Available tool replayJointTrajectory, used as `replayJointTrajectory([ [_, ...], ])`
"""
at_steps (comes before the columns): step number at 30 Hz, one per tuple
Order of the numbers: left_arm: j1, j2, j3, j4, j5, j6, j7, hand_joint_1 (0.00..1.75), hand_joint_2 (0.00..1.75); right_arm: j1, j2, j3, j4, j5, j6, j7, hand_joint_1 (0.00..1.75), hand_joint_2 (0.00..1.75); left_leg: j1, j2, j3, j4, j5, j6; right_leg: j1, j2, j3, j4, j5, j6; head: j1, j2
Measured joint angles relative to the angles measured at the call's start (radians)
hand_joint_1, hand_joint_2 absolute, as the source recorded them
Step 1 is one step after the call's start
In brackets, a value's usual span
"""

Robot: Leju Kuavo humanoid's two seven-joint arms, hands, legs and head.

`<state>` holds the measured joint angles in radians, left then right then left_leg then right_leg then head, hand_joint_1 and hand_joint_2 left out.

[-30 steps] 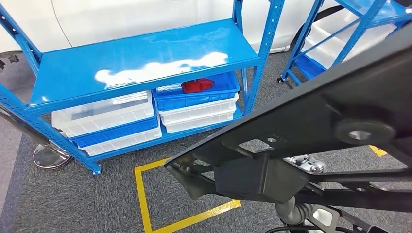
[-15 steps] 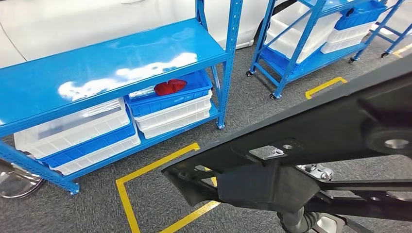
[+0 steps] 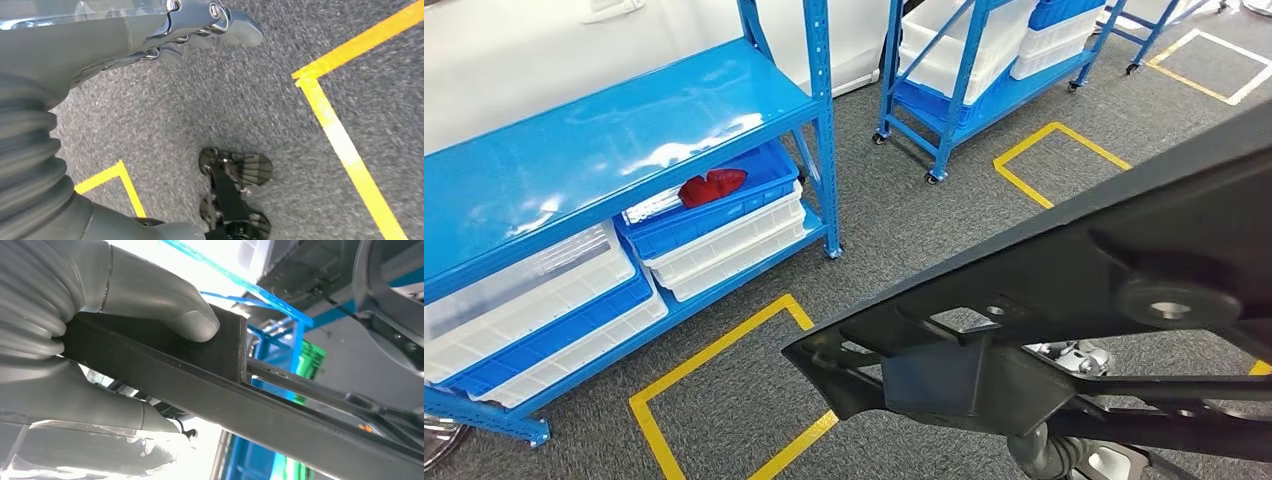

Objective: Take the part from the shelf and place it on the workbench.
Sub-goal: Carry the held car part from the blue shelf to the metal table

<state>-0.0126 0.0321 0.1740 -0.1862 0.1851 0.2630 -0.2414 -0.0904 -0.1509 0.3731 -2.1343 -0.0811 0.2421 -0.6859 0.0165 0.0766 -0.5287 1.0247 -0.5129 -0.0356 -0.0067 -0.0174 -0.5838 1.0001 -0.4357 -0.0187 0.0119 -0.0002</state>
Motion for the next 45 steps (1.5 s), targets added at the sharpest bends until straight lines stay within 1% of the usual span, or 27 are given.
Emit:
replayJointTrajectory([
  [2,0.001,0.0,0.002,0.0,0.006,0.0,0.007,0.0,1.75,-0.002,-0.005,0.002,-0.004,-0.008,-0.002,0.0,1.75,1.75,0.003,-0.05,-0.048,0.112,-0.064,-0.004,0.0,0.019,0.0,-0.004,0.005,-0.009,-0.003,0.0],
  [3,0.003,0.0,0.003,0.0,0.009,0.0,0.009,0.0,1.75,-0.003,-0.007,0.003,-0.003,-0.011,-0.002,0.0,1.75,1.75,0.003,-0.062,-0.082,0.183,-0.096,-0.004,0.002,0.03,-0.002,-0.004,0.006,-0.012,-0.004,0.0],
  [5,0.005,-0.001,0.004,0.0,0.012,0.0,0.012,0.0,1.75,-0.003,-0.011,0.003,-0.003,-0.015,-0.002,0.0,1.75,1.75,0.002,-0.069,-0.121,0.26,-0.109,-0.003,0.006,0.056,-0.003,-0.002,0.007,-0.014,-0.004,0.0],
  [7,0.005,-0.001,0.004,0.0,0.012,0.0,0.016,0.0,1.75,-0.005,-0.015,0.003,-0.003,-0.026,-0.002,0.0,1.75,1.75,0.002,-0.079,-0.089,0.183,-0.047,0.005,0.009,0.083,-0.003,0.0,0.007,-0.013,-0.004,0.0],
  [9,0.005,0.001,0.004,0.0,0.009,0.0,0.017,0.0,1.75,-0.01,-0.02,-0.001,-0.002,-0.045,-0.001,0.0,1.75,1.75,0.003,-0.127,-0.031,0.045,0.016,0.017,0.01,0.106,-0.005,0.005,0.008,-0.01,-0.003,0.0],
  [11,0.003,0.004,0.005,0.0,0.005,-0.001,0.015,0.0,1.75,-0.013,-0.025,-0.01,-0.001,-0.061,0.0,0.0,1.75,1.75,0.0,-0.162,-0.007,-0.021,0.032,0.023,0.006,0.128,-0.015,0.009,0.011,0.001,-0.002,0.0],
  [13,-0.001,0.006,0.007,0.0,0.004,-0.004,0.007,0.0,1.75,-0.012,-0.028,-0.024,0.001,-0.07,0.01,0.0,1.75,1.75,-0.002,-0.145,-0.005,-0.03,0.034,0.029,0.001,0.151,-0.023,0.008,0.017,0.016,-0.003,0.0],
  [14,-0.003,0.007,0.008,0.0,0.004,-0.006,0.001,0.0,1.75,-0.01,-0.029,-0.032,0.001,-0.071,0.02,0.0,1.75,1.75,-0.001,-0.132,-0.002,-0.036,0.038,0.034,0.001,0.144,-0.027,0.013,0.015,0.022,-0.002,0.0],
  [16,-0.004,0.008,0.013,0.0,0.004,-0.011,-0.015,0.0,1.75,-0.009,-0.026,-0.048,0.004,-0.072,0.046,0.0,1.75,1.75,0.003,-0.103,0.005,-0.047,0.045,0.044,0.004,0.095,-0.058,0.073,-0.022,0.03,0.0,0.0],
  [18,-0.001,0.011,0.022,0.0,0.007,-0.018,-0.034,0.0,1.75,-0.007,-0.016,-0.063,0.01,-0.068,0.068,0.0,1.75,1.75,0.0,-0.074,0.005,-0.049,0.045,0.049,-0.001,0.042,-0.123,0.206,-0.087,0.038,0.002,0.0],
  [20,0.001,0.015,0.032,0.0,0.013,-0.023,-0.05,0.0,1.75,0.004,0.001,-0.074,0.015,-0.058,0.083,0.0,1.75,1.75,-0.001,-0.046,0.006,-0.048,0.042,0.048,-0.01,0.028,-0.168,0.295,-0.111,0.047,0.002,0.0],
  [21,0.002,0.017,0.037,0.0,0.015,-0.022,-0.056,0.0,1.75,0.013,0.01,-0.078,0.016,-0.052,0.09,0.0,1.75,1.75,-0.001,-0.033,0.008,-0.048,0.039,0.046,-0.014,0.023,-0.161,0.285,-0.097,0.05,0.002,0.0],
  [23,0.002,0.02,0.048,-0.001,0.015,-0.018,-0.062,0.0,1.75,0.036,0.03,-0.084,0.016,-0.041,0.1,0.0,1.75,1.75,-0.001,-0.011,0.015,-0.046,0.032,0.038,-0.019,-0.004,-0.09,0.157,-0.036,0.051,0.003,0.0],
  [25,0.005,0.025,0.057,-0.001,0.013,-0.014,-0.066,0.0,1.75,0.059,0.051,-0.095,0.016,-0.04,0.116,0.0,1.75,1.75,-0.005,0.007,0.022,-0.043,0.022,0.025,-0.013,-0.038,-0.026,0.04,-0.002,0.041,0.001,0.0],
  [26,0.006,0.028,0.059,-0.001,0.009,-0.014,-0.069,0.0,1.75,0.068,0.06,-0.103,0.016,-0.043,0.126,0.0,1.75,1.75,-0.007,0.015,0.025,-0.042,0.018,0.019,-0.008,-0.046,-0.015,0.017,-0.001,0.034,0.0,0.0],
  [28,0.006,0.033,0.062,-0.001,0.003,-0.014,-0.072,0.0,1.75,0.083,0.075,-0.126,0.015,-0.039,0.143,0.0,1.75,1.75,-0.006,0.031,0.032,-0.044,0.014,0.007,-0.002,-0.028,-0.016,0.014,-0.003,0.018,-0.001,0.0],
  [30,0.006,0.04,0.066,-0.001,-0.002,-0.017,-0.073,0.0,1.75,0.095,0.092,-0.143,0.01,-0.028,0.15,0.0,1.75,1.75,0.0,0.009,0.031,-0.026,-0.006,-0.004,-0.004,-0.008,-0.013,0.008,0.0,0.004,-0.002,0.0],
  [32,0.009,0.047,0.073,-0.001,-0.004,-0.021,-0.073,0.0,1.75,0.099,0.11,-0.149,0.006,-0.022,0.15,0.0,1.75,1.75,0.004,-0.043,-0.01,0.066,-0.061,-0.008,-0.005,0.012,-0.011,0.003,0.002,-0.008,-0.005,0.0],
  [34,0.013,0.052,0.08,-0.001,-0.003,-0.024,-0.075,0.0,1.75,0.099,0.124,-0.149,0.006,-0.019,0.142,0.0,1.75,1.75,0.004,-0.066,-0.08,0.206,-0.119,-0.009,-0.002,0.036,-0.011,0.003,0.002,-0.013,-0.006,0.0],
  [35,0.015,0.054,0.082,-0.001,-0.002,-0.025,-0.076,0.0,1.75,0.099,0.127,-0.149,0.007,-0.018,0.136,0.0,1.75,1.75,0.003,-0.07,-0.104,0.249,-0.125,-0.009,0.001,0.05,-0.011,0.003,0.002,-0.014,-0.006,0.0],
  [36,0.017,0.055,0.084,-0.001,0.0,-0.027,-0.076,0.0,1.75,0.098,0.13,-0.149,0.009,-0.017,0.129,0.0,1.75,1.75,0.003,-0.071,-0.111,0.254,-0.112,-0.007,0.002,0.064,-0.01,0.004,0.002,-0.015,-0.006,0.0],
  [38,0.017,0.056,0.089,-0.001,0.003,-0.028,-0.076,0.0,1.75,0.093,0.13,-0.148,0.012,-0.016,0.116,0.0,1.75,1.75,0.003,-0.089,-0.074,0.151,-0.038,0.0,0.003,0.09,-0.007,0.006,0.001,-0.013,-0.006,0.0],
  [39,0.018,0.056,0.092,-0.001,0.003,-0.029,-0.075,0.0,1.75,0.091,0.13,-0.148,0.013,-0.018,0.112,0.0,1.75,1.75,0.004,-0.116,-0.046,0.081,-0.005,0.004,0.005,0.103,-0.008,0.01,0.0,-0.011,-0.006,0.0],
  [41,0.019,0.055,0.099,-0.001,-0.001,-0.029,-0.072,0.0,1.75,0.085,0.129,-0.149,0.013,-0.021,0.109,0.0,1.75,1.75,0.003,-0.158,-0.011,-0.008,0.026,0.011,0.003,0.126,-0.014,0.016,0.001,0.0,-0.006,0.0],
  [42,0.019,0.055,0.1,-0.001,-0.004,-0.029,-0.07,0.0,1.75,0.083,0.128,-0.149,0.013,-0.022,0.11,0.0,1.75,1.75,0.002,-0.163,-0.008,-0.018,0.025,0.014,0.001,0.137,-0.019,0.017,0.003,0.007,-0.007,0.0],
  [44,0.015,0.052,0.101,-0.001,-0.009,-0.031,-0.07,0.0,1.75,0.083,0.124,-0.15,0.008,-0.016,0.104,0.0,1.75,1.75,0.0,-0.139,-0.004,-0.027,0.03,0.025,-0.003,0.153,-0.024,0.016,0.007,0.021,-0.008,0.0],
  [45,0.014,0.05,0.101,-0.001,-0.012,-0.032,-0.07,0.0,1.75,0.083,0.121,-0.15,0.005,-0.008,0.093,0.0,1.75,1.75,0.001,-0.125,0.0,-0.033,0.034,0.032,-0.002,0.137,-0.031,0.026,0.0,0.026,-0.007,0.0],
])
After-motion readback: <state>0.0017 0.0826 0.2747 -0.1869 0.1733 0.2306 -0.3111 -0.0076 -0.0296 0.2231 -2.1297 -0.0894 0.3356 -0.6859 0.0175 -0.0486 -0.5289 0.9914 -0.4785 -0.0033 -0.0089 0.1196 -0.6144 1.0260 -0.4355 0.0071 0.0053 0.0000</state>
